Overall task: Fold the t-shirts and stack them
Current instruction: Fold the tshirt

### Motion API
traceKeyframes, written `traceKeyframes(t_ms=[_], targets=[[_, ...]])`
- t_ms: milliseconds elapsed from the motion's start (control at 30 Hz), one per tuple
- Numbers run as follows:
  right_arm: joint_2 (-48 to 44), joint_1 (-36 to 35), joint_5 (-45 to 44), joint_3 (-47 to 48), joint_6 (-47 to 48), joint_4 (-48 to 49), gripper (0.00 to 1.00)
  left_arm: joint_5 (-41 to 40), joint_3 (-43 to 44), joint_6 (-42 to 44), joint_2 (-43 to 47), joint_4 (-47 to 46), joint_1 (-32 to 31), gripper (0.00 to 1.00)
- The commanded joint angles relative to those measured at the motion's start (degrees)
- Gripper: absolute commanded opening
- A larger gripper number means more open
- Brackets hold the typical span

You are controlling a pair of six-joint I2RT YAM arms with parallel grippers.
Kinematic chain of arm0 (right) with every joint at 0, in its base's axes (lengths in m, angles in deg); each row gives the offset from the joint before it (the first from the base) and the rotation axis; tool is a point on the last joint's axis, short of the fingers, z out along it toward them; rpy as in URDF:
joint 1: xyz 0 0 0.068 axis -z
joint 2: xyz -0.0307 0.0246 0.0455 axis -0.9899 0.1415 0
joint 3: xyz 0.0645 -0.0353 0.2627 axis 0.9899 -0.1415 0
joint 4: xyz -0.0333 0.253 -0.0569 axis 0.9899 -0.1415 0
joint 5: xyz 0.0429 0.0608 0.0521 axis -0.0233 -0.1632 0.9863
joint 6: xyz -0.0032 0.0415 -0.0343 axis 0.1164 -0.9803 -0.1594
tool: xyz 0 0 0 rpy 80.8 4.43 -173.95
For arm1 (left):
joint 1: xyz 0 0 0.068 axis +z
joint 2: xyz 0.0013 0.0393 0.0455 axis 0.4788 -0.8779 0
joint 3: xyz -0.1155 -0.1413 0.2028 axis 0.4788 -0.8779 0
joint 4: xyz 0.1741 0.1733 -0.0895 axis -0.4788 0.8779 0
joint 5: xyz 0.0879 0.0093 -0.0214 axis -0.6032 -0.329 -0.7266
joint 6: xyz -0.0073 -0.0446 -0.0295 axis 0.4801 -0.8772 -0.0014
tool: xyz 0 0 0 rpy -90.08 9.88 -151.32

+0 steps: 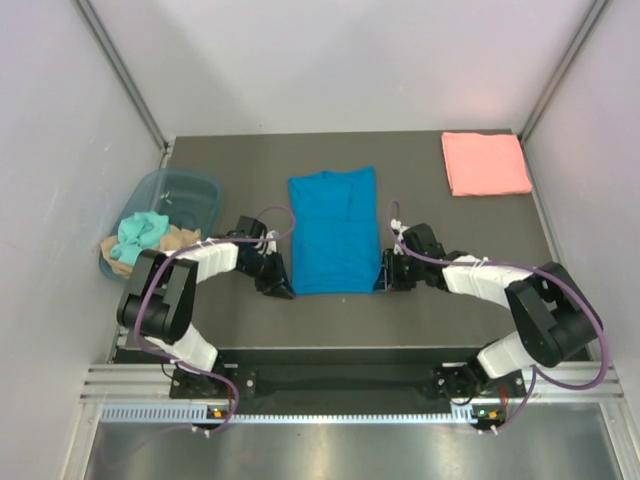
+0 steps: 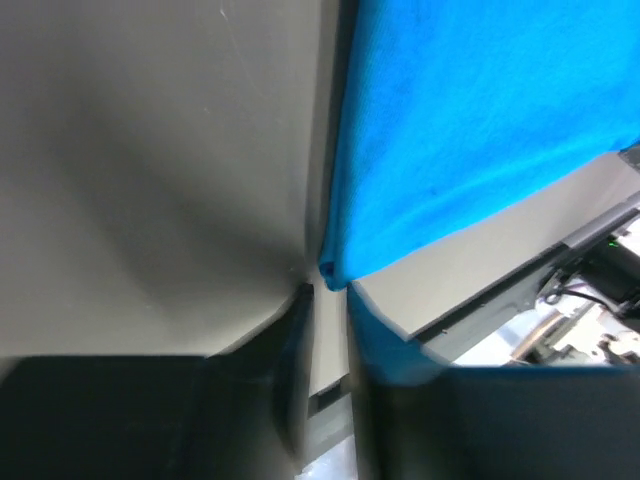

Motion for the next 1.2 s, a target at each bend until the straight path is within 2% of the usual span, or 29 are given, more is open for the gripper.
traceKeyframes(t_ms=[0, 33, 67, 133, 167, 467, 867, 1033, 1167], targets=[[0.7, -0.7, -0.3, -0.3, 0.3, 1.4, 0.28, -4.3, -0.2, 1.4, -2.4, -2.4, -0.4, 0.13], [0.4, -0.7, -0.5, -0.5, 0.3, 1.3, 0.24, -4.3, 0.0, 1.4, -2.3, -2.3, -0.4, 0.06], [0.0, -0.7, -0.6, -0.5, 0.5, 1.0, 0.13, -4.2, 0.0, 1.4, -2.0, -2.2, -0.4, 0.00], [-0.4, -0.7, -0.8, -0.1, 0.6, 0.0, 0.02, -4.6, 0.3, 1.3, -0.7, -1.7, -0.6, 0.00], [-1.4, -0.6, -0.9, 0.0, 0.6, -0.5, 0.00, -5.2, 0.5, 1.3, 0.0, -1.1, -0.8, 0.00], [-9.7, -1.7, -2.3, -1.7, -0.2, -6.5, 0.00, -11.8, 0.4, -2.9, 7.9, 4.1, -8.1, 0.00], [-23.5, -5.4, -5.0, -10.1, -5.4, -12.3, 0.00, -18.3, -2.5, -10.8, 19.7, 8.6, -17.6, 0.00], [-29.0, -5.9, -6.5, -10.8, -6.4, -15.1, 0.00, -18.7, -4.1, -13.7, 21.0, 7.6, -19.8, 0.00], [-29.2, -6.0, -6.4, -8.5, -5.9, -16.7, 0.00, -19.5, -3.6, -14.1, 21.3, 6.8, -19.8, 0.00]])
